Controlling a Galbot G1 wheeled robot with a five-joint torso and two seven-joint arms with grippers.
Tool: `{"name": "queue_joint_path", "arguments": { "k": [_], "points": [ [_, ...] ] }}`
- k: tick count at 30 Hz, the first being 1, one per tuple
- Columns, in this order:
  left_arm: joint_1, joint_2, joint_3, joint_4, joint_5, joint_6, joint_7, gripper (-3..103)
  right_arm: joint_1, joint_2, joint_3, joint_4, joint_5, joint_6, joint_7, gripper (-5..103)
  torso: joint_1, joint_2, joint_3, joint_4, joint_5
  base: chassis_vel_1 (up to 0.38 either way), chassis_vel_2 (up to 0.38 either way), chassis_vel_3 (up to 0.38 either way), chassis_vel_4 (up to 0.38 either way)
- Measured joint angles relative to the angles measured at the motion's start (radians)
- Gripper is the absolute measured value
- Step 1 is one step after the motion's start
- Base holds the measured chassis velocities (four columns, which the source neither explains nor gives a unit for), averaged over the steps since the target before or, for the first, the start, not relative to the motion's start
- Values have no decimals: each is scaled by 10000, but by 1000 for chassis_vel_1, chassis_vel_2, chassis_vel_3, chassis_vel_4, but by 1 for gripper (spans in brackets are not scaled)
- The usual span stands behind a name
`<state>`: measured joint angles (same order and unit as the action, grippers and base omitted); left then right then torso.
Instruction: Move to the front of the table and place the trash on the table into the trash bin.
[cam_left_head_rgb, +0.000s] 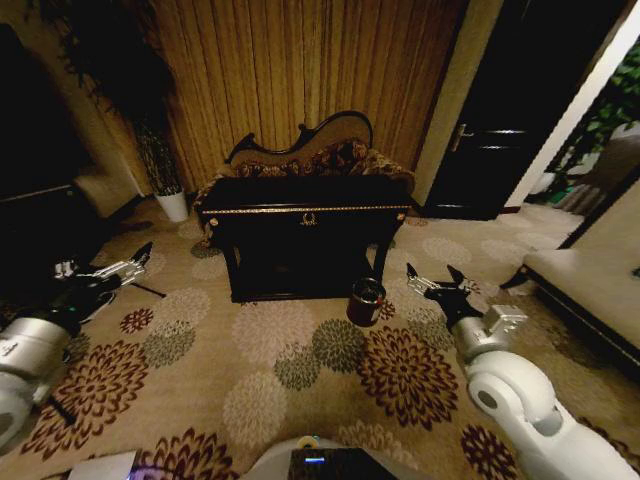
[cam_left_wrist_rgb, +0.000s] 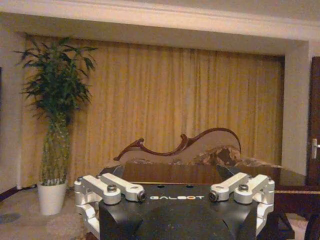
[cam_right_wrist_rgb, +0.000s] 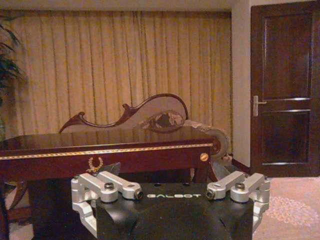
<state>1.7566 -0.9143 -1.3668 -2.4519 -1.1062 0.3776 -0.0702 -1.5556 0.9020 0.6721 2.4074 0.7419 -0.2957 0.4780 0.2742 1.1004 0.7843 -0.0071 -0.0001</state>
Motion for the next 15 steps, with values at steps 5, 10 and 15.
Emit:
{"name": "queue_joint_path", "arguments": {
  "k": [5,10,15],
  "points": [
    [-74,-53,70,19,6,0,-62,100,-36,3,4,-15,-162,119,-21,100,-1,0,2,-2,12,221,-249,-214,238],
    [-76,-195,73,141,59,31,-105,100,-91,10,-1,-9,-239,162,-42,100,-4,5,-3,-3,-11,125,-107,-118,71],
    [-62,-296,122,176,157,10,-108,100,-83,19,-38,-168,-309,164,-46,100,13,-7,8,-1,6,-6,9,16,-7]
  ]
}}
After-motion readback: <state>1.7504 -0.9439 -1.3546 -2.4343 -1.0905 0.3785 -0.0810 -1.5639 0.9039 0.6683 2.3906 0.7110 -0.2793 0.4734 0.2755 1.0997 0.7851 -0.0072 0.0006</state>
